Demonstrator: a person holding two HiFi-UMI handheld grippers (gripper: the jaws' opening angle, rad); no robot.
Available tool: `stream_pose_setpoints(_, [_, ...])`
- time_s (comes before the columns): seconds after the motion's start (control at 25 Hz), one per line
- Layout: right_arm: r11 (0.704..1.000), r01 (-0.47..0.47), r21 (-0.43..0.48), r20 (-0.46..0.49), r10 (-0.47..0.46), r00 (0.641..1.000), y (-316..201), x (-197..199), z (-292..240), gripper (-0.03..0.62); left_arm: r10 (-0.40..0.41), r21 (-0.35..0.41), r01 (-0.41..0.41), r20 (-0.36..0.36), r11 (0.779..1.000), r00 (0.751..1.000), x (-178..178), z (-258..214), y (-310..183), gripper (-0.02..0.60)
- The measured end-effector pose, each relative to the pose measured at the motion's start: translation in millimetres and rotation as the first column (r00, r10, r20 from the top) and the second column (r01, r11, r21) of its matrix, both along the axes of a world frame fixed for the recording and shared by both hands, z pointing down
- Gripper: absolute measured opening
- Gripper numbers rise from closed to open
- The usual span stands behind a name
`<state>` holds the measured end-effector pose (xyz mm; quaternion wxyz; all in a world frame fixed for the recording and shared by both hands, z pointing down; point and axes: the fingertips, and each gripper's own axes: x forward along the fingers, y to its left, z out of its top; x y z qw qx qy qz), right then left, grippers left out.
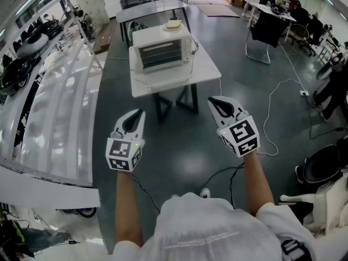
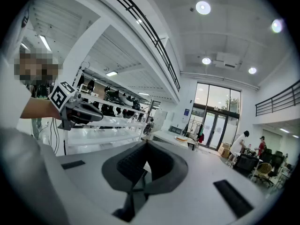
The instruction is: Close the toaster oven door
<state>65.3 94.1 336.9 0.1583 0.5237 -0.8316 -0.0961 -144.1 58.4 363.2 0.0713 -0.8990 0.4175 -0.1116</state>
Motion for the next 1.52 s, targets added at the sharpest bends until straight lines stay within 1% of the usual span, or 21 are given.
stream_pose_setpoints(0.24, [1.000,-0.002,0.022,-0.002,0.002,1.000,3,-1,1,0.015,0.004,0.001,-0.004,0.000,1.000,1.000,2,1,2,0.031])
stream_pose_setpoints(0.44, [0.998,0.062,0.008,0.006,-0.062,0.998,13,-10,5,0.015,0.014,-0.003,-0.014,0.002,1.000,1.000,8,4,7,0.031])
stream_pose_setpoints(0.52, [0.997,0.072,0.012,0.007,-0.072,0.997,14,-12,4,0.014,0.016,-0.007,-0.016,0.006,1.000,1.000,9,5,8,0.031])
stream_pose_setpoints(0.68, [0.999,0.036,0.028,0.056,-0.038,0.998,9,-1,-1,0.015,0.017,-0.010,-0.017,0.012,1.000,1.000,12,5,9,0.031])
stream_pose_setpoints(0.76, [0.999,0.017,0.032,0.058,-0.019,0.998,8,6,-3,0.015,0.014,-0.011,-0.014,0.013,1.000,1.000,14,4,9,0.031])
stream_pose_setpoints(0.96, [1.000,0.004,0.019,0.105,-0.006,0.994,3,18,-2,0.017,-0.005,-0.018,0.005,-0.022,1.000,1.000,15,2,6,0.031])
stream_pose_setpoints(1.0, [1.000,0.005,0.014,0.110,-0.006,0.994,2,20,0,0.025,-0.003,-0.019,0.003,-0.023,1.000,1.000,16,2,5,0.034])
stream_pose_setpoints(1.08, [1.000,0.018,-0.002,0.113,-0.017,0.993,0,22,3,0.154,0.000,-0.021,0.000,-0.017,1.000,1.000,19,3,5,0.143])
stream_pose_setpoints(1.12, [1.000,0.025,-0.010,0.111,-0.024,0.994,-1,23,6,0.175,0.000,-0.021,0.000,-0.013,1.000,1.000,21,3,6,0.156])
stream_pose_setpoints(1.24, [0.999,0.039,-0.021,0.112,-0.036,0.993,-2,28,11,0.199,-0.013,-0.019,0.013,-0.017,1.000,1.000,25,5,6,0.170])
stream_pose_setpoints(1.32, [0.999,0.047,-0.025,0.112,-0.044,0.993,-3,34,14,0.210,-0.030,-0.021,0.030,-0.022,0.999,0.999,28,8,5,0.198])
stream_pose_setpoints(1.52, [0.998,0.066,-0.024,0.105,-0.063,0.993,-7,55,17,0.212,-0.071,-0.033,0.071,0.001,0.997,0.998,40,17,2,0.201])
